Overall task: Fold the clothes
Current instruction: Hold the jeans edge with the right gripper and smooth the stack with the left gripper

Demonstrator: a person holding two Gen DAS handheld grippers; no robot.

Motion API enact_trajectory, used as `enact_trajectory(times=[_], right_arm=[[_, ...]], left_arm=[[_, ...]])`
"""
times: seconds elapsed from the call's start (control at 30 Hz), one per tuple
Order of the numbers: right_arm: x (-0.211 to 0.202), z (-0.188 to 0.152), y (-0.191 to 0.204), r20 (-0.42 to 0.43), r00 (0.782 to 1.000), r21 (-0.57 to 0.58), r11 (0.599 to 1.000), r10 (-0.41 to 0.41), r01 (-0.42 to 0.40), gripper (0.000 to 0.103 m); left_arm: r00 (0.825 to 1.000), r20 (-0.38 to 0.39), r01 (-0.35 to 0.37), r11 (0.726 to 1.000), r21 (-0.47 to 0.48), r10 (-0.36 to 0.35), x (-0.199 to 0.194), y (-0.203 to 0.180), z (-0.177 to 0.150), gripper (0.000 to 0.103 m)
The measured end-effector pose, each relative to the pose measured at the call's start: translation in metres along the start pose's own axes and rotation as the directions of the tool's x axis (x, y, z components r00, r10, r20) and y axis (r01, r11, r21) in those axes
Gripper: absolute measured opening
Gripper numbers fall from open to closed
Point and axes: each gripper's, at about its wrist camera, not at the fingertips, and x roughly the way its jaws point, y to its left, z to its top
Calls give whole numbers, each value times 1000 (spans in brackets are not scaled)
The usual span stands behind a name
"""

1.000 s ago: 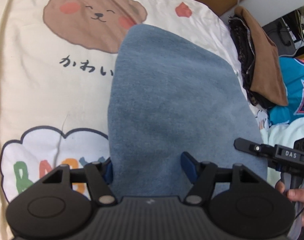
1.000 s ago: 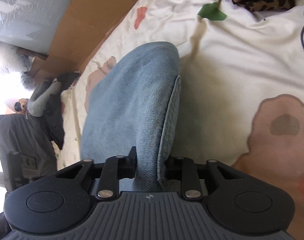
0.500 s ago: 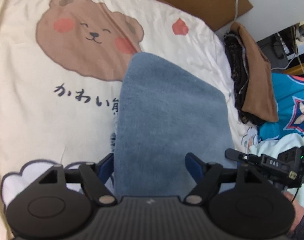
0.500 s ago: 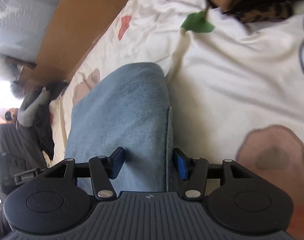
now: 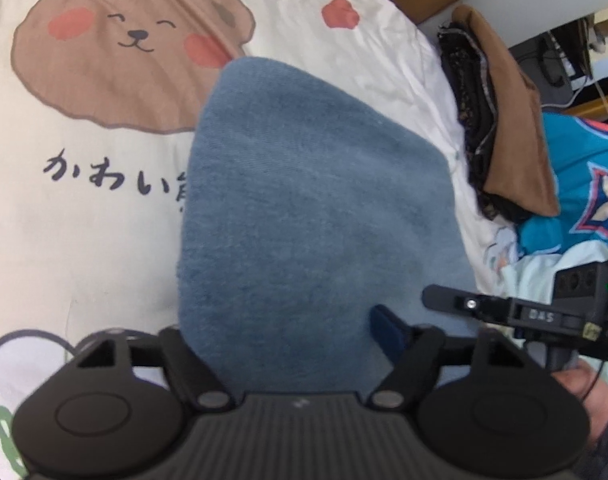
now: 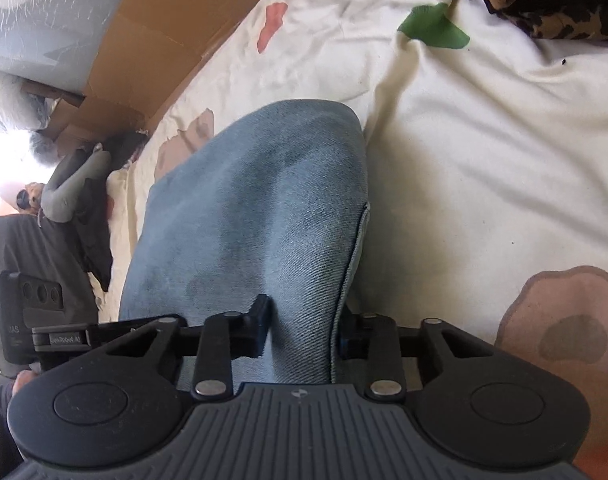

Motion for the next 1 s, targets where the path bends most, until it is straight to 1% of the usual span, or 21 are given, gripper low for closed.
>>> enact_trajectory(times=[0.07,0.13,0.17,0.2,0.27,0.37,0.4,0.47,0.53,0.6,0.63,0.67,0.7,0.77,0.8,0.83,0.87,0.97,1.0], right_arm=[[-4,1,2,-1,1000,-4,1000,14,-14,27],[-6,1,1,-8,1000,-2,1000,13,-13,27],[-7,1,0,-11,1000,0,1000,12,-12,29],[-6,1,-2,-17,1000,12,1000,2,-2,34],[-3,2,-5,-28,1000,36,999,-7,8,40],[4,1,-10,-42,999,61,998,1,2,50],[7,0,-12,-45,999,74,997,7,-3,52],[11,-2,-13,-38,999,90,996,13,-9,53],[15,-4,-13,-29,999,106,994,18,-15,54],[17,-8,-10,-7,1000,115,993,3,-2,48],[16,-9,-5,-1,1000,99,995,-10,10,46],[16,-11,0,6,1000,84,996,-23,22,39],[13,-11,3,9,1000,82,996,-21,21,33],[9,-11,9,14,1000,78,997,-19,18,26],[6,-12,13,16,1000,68,997,-21,20,23],[3,-12,17,18,1000,58,998,-24,23,22],[1,-13,21,20,999,48,999,-26,25,22],[-9,-17,29,31,999,47,998,-31,30,21],[-12,-18,32,35,999,46,998,-35,33,21]], left_arm=[[1000,-2,5,1000,5,-5,-3,-2,0,68],[1000,-2,14,1000,7,-14,-5,-3,1,67],[1000,-4,11,1000,11,-11,-5,-3,1,67],[1000,-6,6,1000,17,-6,-4,-4,1,69],[1000,-20,-13,1000,11,13,0,-4,3,78],[999,-29,-16,1000,-8,16,9,-3,6,89],[999,-34,-12,1000,-9,12,12,-4,7,91],[998,-53,-20,1000,0,20,17,-7,10,94],[997,-75,-29,1000,2,29,21,-9,15,95],[996,-87,-32,999,13,33,22,-10,17,94],[996,-87,-34,999,24,36,21,-10,17,90],[996,-84,-37,999,30,39,22,-12,17,84],[996,-82,-35,999,30,37,20,-13,17,80],[996,-80,-31,999,32,33,13,-15,16,68],[996,-76,-35,998,46,39,9,-19,16,65],[996,-73,-41,997,64,46,5,-22,15,61],[996,-69,-46,996,81,51,1,-27,15,58],[997,-54,-42,993,109,48,-11,-39,13,42],[998,-51,-39,992,117,45,-14,-44,12,41]])
